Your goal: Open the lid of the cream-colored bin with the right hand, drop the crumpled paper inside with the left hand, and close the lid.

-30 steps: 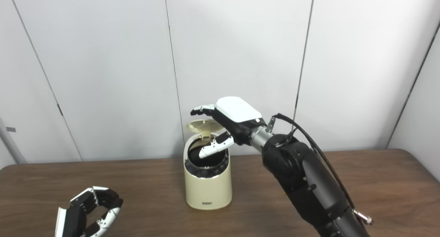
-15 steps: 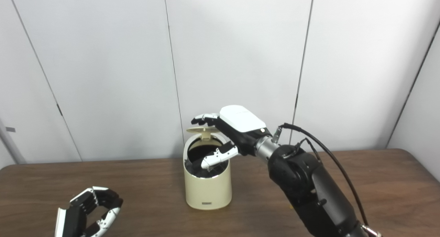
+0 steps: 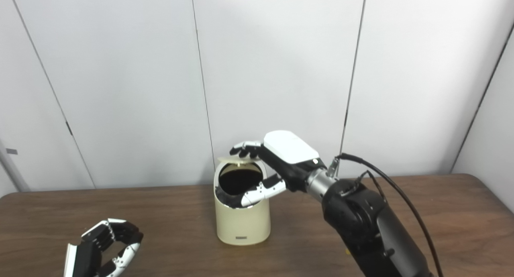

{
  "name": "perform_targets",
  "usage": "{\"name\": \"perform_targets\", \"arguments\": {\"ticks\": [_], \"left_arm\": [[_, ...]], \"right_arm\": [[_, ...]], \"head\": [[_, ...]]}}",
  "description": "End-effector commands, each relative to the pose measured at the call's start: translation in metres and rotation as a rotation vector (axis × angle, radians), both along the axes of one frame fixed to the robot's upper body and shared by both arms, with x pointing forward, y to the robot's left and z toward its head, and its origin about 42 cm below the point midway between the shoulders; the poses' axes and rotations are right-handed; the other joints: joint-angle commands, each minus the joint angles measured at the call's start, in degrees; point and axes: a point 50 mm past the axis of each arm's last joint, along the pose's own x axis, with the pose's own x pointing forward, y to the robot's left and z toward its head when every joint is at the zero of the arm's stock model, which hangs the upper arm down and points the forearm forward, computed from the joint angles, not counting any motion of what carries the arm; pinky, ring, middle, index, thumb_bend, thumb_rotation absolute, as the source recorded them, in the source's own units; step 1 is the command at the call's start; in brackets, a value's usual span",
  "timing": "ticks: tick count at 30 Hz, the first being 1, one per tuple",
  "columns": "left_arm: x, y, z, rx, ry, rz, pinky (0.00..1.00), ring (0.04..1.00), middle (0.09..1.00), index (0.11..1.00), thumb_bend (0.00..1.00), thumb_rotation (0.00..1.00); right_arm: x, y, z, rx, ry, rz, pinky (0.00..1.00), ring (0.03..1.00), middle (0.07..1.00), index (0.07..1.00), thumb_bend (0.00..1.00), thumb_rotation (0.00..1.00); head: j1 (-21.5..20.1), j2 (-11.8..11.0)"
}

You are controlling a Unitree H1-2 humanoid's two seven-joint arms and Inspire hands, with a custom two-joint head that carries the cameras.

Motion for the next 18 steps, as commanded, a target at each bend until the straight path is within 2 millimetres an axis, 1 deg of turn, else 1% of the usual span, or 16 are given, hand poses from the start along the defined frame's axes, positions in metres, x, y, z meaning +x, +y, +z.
{"name": "perform_targets", "arguments": {"ticks": [1, 5, 11, 15, 18], "left_arm": [[-0.011, -0.005, -0.010, 0.001, 0.006, -0.009, 0.43, 0.490, 0.516, 0.485, 0.49, 0.08], [-0.013, -0.005, -0.009, -0.001, 0.002, -0.008, 0.43, 0.490, 0.516, 0.485, 0.49, 0.08], [-0.015, -0.005, -0.007, -0.002, -0.006, -0.009, 0.42, 0.486, 0.513, 0.485, 0.49, 0.08], [-0.017, -0.006, -0.005, -0.003, -0.012, -0.010, 0.41, 0.485, 0.513, 0.485, 0.49, 0.08], [-0.018, -0.007, -0.004, -0.007, -0.016, -0.011, 0.41, 0.485, 0.512, 0.485, 0.49, 0.08]], "right_arm": [[-0.004, -0.002, 0.021, 0.013, -0.069, 0.006, 0.64, 0.746, 0.782, 0.793, 0.91, 0.75], [-0.006, -0.002, 0.017, 0.011, -0.064, 0.012, 0.63, 0.738, 0.773, 0.777, 0.92, 0.77], [-0.010, 0.000, 0.013, -0.001, -0.027, 0.016, 0.62, 0.734, 0.767, 0.774, 0.94, 0.76], [-0.011, 0.001, 0.011, -0.022, 0.001, 0.018, 0.64, 0.738, 0.772, 0.782, 0.92, 0.75], [-0.011, 0.003, 0.008, -0.035, 0.022, 0.027, 0.63, 0.733, 0.767, 0.781, 0.90, 0.72]], "head": [[0.0, 0.2], [0.1, 0.8], [0.4, 1.8], [0.6, 2.2], [0.8, 2.5]]}}
